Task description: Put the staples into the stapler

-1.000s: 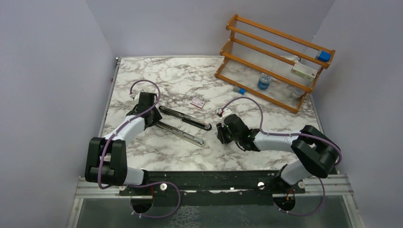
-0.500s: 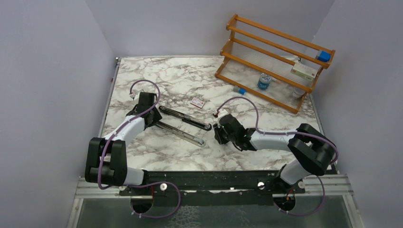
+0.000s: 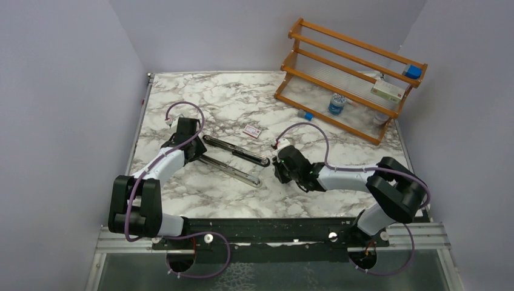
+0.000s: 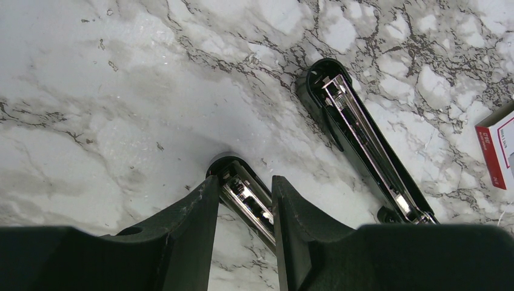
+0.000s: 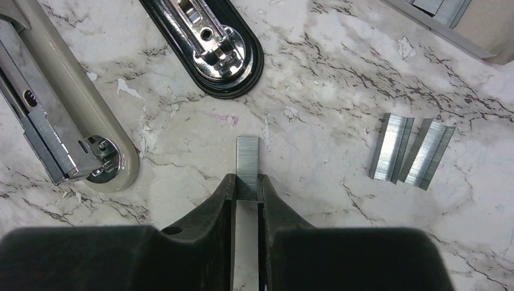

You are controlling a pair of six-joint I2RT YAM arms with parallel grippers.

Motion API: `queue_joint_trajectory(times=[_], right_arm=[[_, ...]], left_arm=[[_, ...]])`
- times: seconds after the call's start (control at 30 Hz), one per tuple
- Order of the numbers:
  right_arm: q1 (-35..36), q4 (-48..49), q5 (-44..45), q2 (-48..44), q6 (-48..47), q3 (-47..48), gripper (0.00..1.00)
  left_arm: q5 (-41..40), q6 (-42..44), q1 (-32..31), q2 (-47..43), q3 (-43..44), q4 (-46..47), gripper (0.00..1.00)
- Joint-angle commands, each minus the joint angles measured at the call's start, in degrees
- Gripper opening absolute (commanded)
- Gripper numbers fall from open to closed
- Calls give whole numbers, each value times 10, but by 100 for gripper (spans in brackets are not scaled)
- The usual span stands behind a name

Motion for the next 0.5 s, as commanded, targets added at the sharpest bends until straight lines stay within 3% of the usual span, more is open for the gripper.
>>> queue_joint_trajectory(times=[0.0,0.2,0.33,0.47], right_arm=[[7,-73,10,4,6,-5,14],[7,-72,36,-75,-1,13,4],[7,-54,-6,-108,-62,40,1],[7,-60,-102,-106,-139,82,1]], left_arm=[[6,4,4,-12,8,13,41],[5,3,4,-11,5,13,41],[5,1,4,-12,-2,15,41],[7,-2,4,-10,-11,19,41]])
